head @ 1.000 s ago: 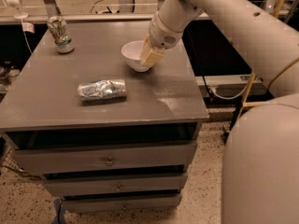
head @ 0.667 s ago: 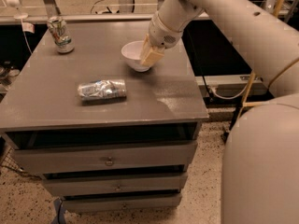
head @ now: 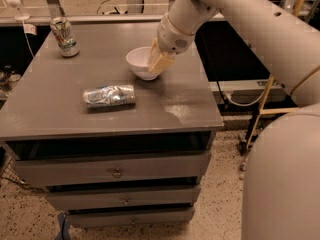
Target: Move white bowl near redbull can
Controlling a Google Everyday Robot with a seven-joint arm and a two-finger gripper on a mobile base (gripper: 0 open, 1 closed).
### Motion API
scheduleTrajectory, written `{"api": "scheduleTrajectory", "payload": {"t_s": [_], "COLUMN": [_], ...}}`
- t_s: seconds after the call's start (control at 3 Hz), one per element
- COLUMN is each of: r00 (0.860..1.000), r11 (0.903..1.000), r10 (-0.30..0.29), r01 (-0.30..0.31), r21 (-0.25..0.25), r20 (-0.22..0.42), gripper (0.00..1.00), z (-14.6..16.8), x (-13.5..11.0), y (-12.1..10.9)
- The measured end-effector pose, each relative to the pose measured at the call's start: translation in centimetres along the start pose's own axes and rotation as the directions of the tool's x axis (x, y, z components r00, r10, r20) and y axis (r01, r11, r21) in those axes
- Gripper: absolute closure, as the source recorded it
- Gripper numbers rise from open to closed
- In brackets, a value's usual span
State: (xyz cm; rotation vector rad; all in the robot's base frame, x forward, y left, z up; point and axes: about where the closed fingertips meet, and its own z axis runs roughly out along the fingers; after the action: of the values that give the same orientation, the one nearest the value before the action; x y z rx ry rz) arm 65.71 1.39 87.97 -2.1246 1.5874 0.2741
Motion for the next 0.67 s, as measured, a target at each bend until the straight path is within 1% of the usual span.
{"api": "scheduleTrajectory", "payload": {"t_s": [0.33, 0.67], "r00": [0.999, 0.998], "r11": [0.9985, 0.9969], "r10": [-0.043, -0.059], "r01": [0.044, 0.061], "r21": [-0.034, -0.05], "r20": [0.022, 0.036], "gripper": [1.0, 1.0], "z": [-0.4, -0.9], "x": [-1.0, -1.4], "y": [1.6, 2.7]}}
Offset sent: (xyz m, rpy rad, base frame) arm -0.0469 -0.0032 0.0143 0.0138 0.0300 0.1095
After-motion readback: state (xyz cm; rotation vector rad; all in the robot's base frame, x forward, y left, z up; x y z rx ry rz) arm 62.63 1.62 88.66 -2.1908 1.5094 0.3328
